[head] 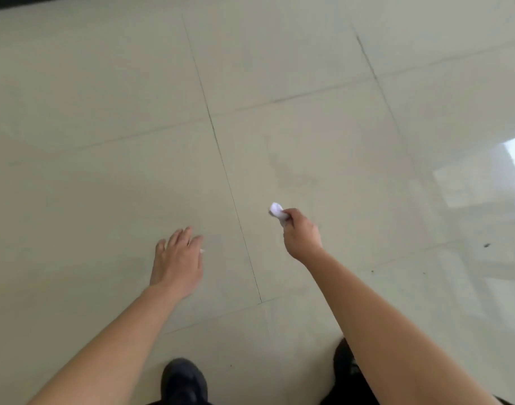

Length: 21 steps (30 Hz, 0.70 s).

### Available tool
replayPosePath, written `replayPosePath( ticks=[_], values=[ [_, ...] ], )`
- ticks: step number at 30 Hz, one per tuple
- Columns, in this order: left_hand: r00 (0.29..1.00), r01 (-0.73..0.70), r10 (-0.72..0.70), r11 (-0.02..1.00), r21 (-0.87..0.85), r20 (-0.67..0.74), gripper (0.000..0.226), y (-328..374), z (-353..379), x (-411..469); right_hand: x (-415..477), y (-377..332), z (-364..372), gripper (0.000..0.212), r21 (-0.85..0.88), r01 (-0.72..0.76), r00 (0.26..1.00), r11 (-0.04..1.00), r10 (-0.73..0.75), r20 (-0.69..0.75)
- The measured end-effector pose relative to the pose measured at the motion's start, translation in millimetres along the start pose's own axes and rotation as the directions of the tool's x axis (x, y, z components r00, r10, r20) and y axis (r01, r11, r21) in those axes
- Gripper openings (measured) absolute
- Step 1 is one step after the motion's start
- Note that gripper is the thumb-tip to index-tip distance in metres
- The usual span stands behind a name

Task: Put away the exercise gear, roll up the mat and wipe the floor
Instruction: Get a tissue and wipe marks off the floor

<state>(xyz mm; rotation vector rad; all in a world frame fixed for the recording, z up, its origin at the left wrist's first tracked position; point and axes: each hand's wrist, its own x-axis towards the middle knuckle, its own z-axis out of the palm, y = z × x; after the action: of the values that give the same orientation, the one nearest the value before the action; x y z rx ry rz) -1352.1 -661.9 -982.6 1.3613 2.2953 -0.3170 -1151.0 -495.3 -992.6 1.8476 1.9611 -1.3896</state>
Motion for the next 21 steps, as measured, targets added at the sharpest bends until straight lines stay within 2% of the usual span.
replayPosePath(
  ticks=[4,8,13,17,19,21],
  values=[
    [0.985,-0.047,0.042,0.999,-0.025,-0.167,0.042,-10,-153,-36,-72,-107,-80,0.033,0.157,0.055,0.998,0.986,-0.052,-0.020],
    [0.952,-0.066,0.039,0.995,-0.078,-0.305,0.040,-25,-334,-100,-166,-233,-183,0.031,0.142,0.194,0.980,0.971,-0.186,-0.065],
    [0.887,-0.042,-0.014,0.993,-0.112,-0.461,0.038,-59,-547,-233,-319,-381,-296,0.031,0.124,0.328,0.940,0.936,-0.311,-0.141],
    [0.806,0.009,-0.071,0.994,-0.108,-0.588,0.035,-96,-640,-339,-413,-465,-337,0.030,0.129,0.455,0.890,0.881,-0.444,-0.109],
    [0.747,0.112,-0.167,0.986,-0.126,-0.644,0.032,-114,-655,-387,-450,-494,-337,0.027,0.141,0.510,0.860,0.849,-0.508,-0.052],
    [0.695,0.238,-0.308,0.951,-0.196,-0.650,0.043,-127,-654,-433,-479,-514,-326,0.027,0.156,0.564,0.819,0.811,-0.573,0.017]
  ],
)
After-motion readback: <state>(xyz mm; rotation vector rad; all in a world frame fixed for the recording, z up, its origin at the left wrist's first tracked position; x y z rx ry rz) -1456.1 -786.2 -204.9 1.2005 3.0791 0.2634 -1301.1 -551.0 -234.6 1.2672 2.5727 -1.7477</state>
